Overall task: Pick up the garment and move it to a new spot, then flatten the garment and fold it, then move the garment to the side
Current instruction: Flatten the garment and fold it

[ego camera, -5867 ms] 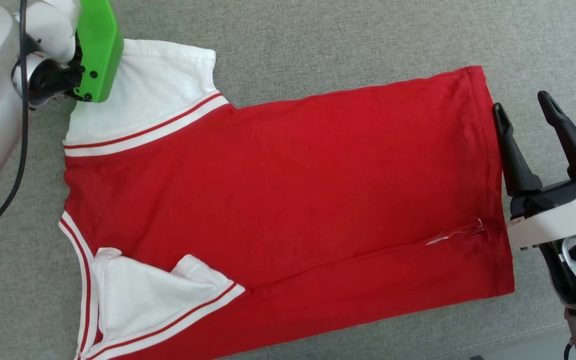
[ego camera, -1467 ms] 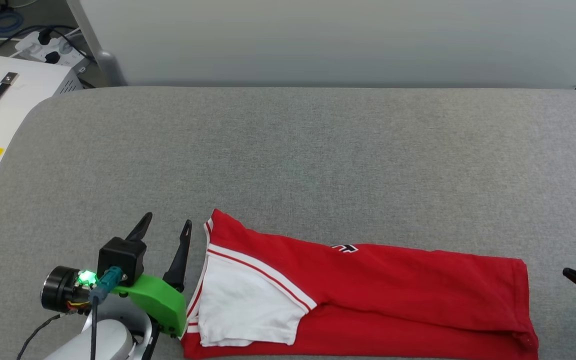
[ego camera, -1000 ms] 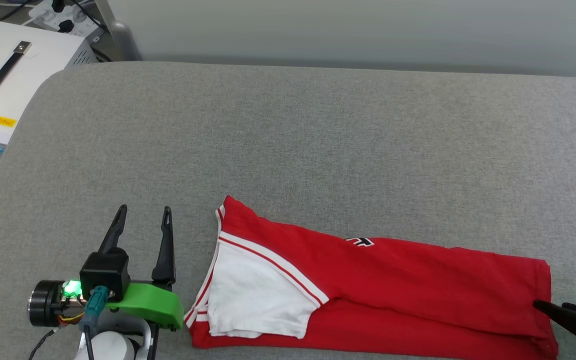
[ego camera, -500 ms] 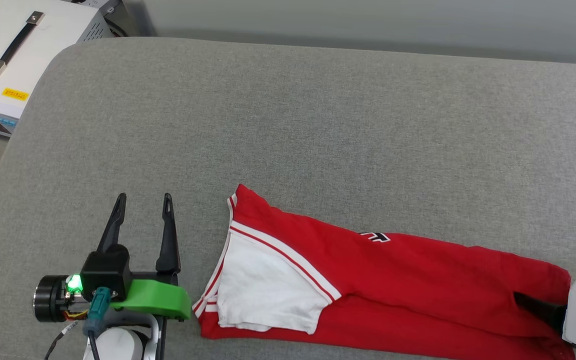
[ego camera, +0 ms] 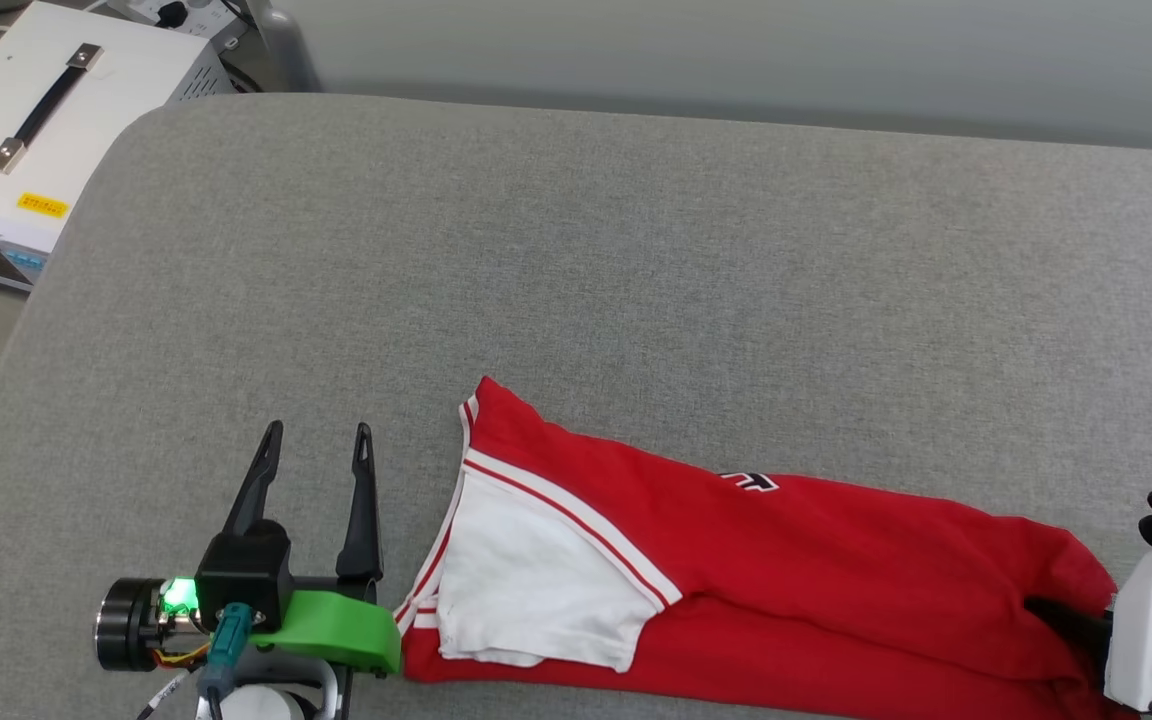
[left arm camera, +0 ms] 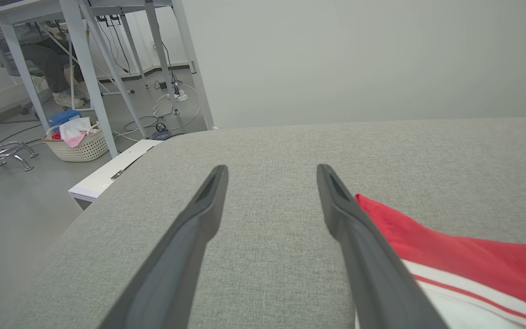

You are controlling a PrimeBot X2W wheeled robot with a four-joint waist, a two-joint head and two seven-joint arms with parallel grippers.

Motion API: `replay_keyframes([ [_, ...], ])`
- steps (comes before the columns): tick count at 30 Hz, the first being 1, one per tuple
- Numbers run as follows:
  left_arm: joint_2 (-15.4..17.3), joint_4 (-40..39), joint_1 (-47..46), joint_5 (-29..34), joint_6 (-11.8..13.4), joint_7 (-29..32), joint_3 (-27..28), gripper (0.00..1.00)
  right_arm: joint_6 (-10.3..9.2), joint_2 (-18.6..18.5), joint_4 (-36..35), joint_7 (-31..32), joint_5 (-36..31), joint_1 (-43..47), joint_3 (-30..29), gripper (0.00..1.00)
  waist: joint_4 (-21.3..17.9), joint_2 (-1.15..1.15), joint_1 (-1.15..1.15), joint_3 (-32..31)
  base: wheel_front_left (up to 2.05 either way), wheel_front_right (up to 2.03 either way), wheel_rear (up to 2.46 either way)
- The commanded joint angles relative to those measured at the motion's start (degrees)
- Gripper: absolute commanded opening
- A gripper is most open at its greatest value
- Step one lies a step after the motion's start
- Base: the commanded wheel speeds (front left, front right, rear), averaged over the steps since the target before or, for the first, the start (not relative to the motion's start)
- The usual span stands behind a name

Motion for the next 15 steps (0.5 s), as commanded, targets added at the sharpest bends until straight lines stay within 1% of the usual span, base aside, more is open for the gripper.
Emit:
replay_keyframes([
  [1,-0.54,0.17,1.28,0.9,-0.48,-0.33,0.54,1.0,0.03,0.12,0.71,-0.36,0.49,0.5,0.64,0.0,-0.55,0.0,0.0,-0.81,0.0,0.0,0.0],
  [7,-1.56,0.67,2.53,2.36,-1.62,-0.34,1.99,1.0,0.03,-3.24,2.89,-3.48,-0.28,0.55,-2.0,0.0,-1.35,0.0,0.0,-2.5,0.0,0.0,0.0],
  [15,-2.07,0.99,3.33,3.96,-2.93,-0.34,2.88,1.0,0.03,-7.12,9.85,-5.08,-1.49,0.12,-5.33,0.0,-1.79,0.0,0.0,-4.16,0.0,0.0,0.0],
])
